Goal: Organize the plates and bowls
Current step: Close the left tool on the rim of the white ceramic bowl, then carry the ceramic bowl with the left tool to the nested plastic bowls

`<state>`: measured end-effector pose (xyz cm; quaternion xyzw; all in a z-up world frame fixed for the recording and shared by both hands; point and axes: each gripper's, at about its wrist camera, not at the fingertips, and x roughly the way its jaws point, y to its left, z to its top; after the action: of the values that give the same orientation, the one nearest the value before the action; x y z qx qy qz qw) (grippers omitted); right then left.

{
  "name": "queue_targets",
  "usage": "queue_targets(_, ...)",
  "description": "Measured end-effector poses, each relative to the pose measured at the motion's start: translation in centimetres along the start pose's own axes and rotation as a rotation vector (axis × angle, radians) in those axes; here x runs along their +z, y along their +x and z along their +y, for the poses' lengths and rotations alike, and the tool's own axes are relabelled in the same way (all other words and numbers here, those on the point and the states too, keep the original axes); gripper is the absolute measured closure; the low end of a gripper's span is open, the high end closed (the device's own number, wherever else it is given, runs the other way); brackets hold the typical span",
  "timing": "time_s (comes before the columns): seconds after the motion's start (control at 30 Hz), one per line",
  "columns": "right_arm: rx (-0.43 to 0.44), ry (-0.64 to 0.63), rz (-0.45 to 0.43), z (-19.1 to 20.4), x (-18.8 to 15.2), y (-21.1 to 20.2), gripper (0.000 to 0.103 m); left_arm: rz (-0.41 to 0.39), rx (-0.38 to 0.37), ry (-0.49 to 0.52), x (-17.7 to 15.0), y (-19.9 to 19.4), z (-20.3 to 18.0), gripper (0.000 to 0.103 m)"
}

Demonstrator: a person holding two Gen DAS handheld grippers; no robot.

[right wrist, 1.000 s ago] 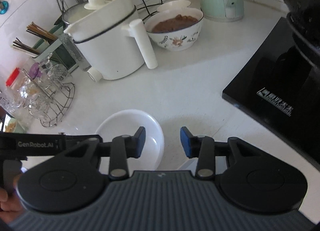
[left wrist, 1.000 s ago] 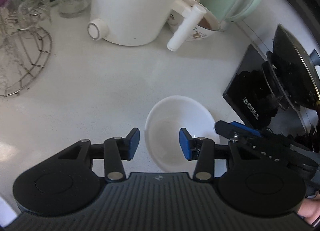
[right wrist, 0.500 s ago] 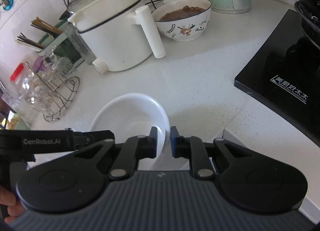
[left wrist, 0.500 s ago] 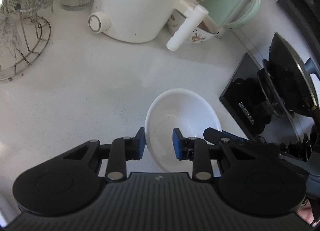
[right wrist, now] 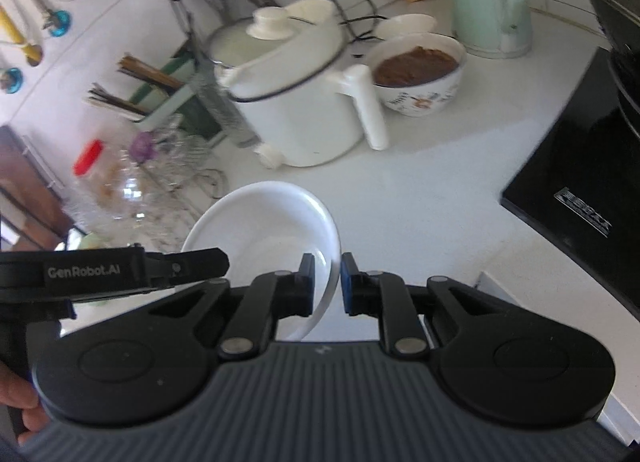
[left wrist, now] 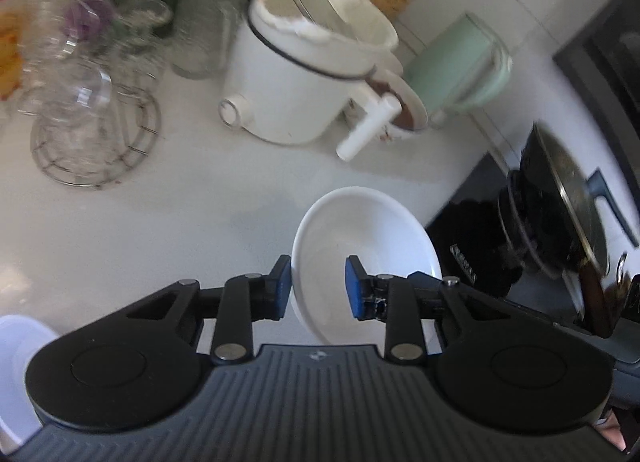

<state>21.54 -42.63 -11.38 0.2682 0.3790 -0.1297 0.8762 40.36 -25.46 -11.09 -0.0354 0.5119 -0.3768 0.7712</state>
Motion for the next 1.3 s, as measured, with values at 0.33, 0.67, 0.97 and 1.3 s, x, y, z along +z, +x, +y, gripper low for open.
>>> queue_targets(0.33,0.096,-0.110,0.024,4.7,0.7,0.1,0.087,-0.100,0.064,-0.096,-1.0,-5.5,3.1,0.070)
queue_targets(0.67,0.188,-0.226,0.121,9.1,0.4,1.8,0.085,-0.162,0.151,-0.237,-2.8,-9.1,7.4,0.070)
queue_targets(0.97,0.344,-0.334,0.199,14.6,-1.0,4.7,0.085,-0.207,0.279,-0.382,-5.4,-12.9,12.5,0.069)
queue_targets(1.3,0.373,-0.467,0.289,18.4,-5.2,7.5,0.085,-0.186,0.367,-0.498,-8.7,-13.7,17.8,0.068)
